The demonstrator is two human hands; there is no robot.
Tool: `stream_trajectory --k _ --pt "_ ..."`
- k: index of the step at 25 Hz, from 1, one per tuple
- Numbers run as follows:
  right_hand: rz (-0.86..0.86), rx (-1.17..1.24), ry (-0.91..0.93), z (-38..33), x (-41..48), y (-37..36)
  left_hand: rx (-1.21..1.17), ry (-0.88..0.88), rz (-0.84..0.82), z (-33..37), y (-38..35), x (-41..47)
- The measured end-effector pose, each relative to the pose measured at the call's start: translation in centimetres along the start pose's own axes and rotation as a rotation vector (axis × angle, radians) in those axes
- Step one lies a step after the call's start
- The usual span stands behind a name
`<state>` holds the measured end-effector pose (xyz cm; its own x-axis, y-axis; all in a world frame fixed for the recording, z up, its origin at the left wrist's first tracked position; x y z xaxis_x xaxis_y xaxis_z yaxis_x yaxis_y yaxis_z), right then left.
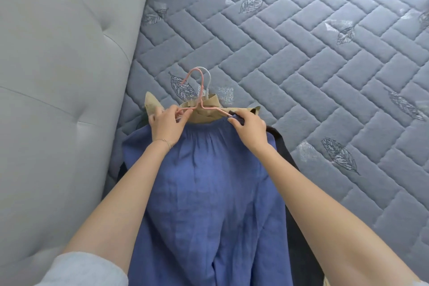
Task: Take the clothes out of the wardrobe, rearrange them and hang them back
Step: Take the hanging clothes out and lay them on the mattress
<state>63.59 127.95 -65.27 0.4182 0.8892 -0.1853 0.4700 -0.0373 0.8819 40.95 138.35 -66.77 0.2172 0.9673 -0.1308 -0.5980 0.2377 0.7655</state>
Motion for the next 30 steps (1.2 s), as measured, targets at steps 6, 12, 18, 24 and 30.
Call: stream_trajectory --k 6,12,18,24,30 --pt "0.02 -0.131 0.019 -0.7 -0.8 -1.6 0.072 -0.184 -0.037 -0.5 -0.4 -1.4" --pt "0.064 -0.054 0.203 -8.4 -8.6 5.4 0.029 -0.178 0.011 3.3 7.8 -10.4" --pt "-0.022 -0.025 0.278 -15.6 -19.0 14.5 -0.098 -0.044 0.126 7.8 20.0 -22.5" --pt "-0.113 0.03 0.459 -20.6 -29.2 21.0 -0.168 0.131 0.33 11.2 28.7 -34.5" --pt "-0.22 0.006 0.787 -25.8 -40.5 23.6 -0.181 0.29 0.604 12.3 33.8 -50.1"
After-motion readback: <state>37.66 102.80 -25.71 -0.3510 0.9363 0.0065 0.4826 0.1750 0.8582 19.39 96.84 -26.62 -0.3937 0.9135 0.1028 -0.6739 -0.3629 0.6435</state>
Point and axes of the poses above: each hand's wrist, its own x-axis towards the middle knuckle, its own y-axis out of the back of the hand, z = x × y, the point moved 7 cm from there along x, towards the middle knuckle, and after that the axes turned 11 degrees about -x, right-handed, at the moved point
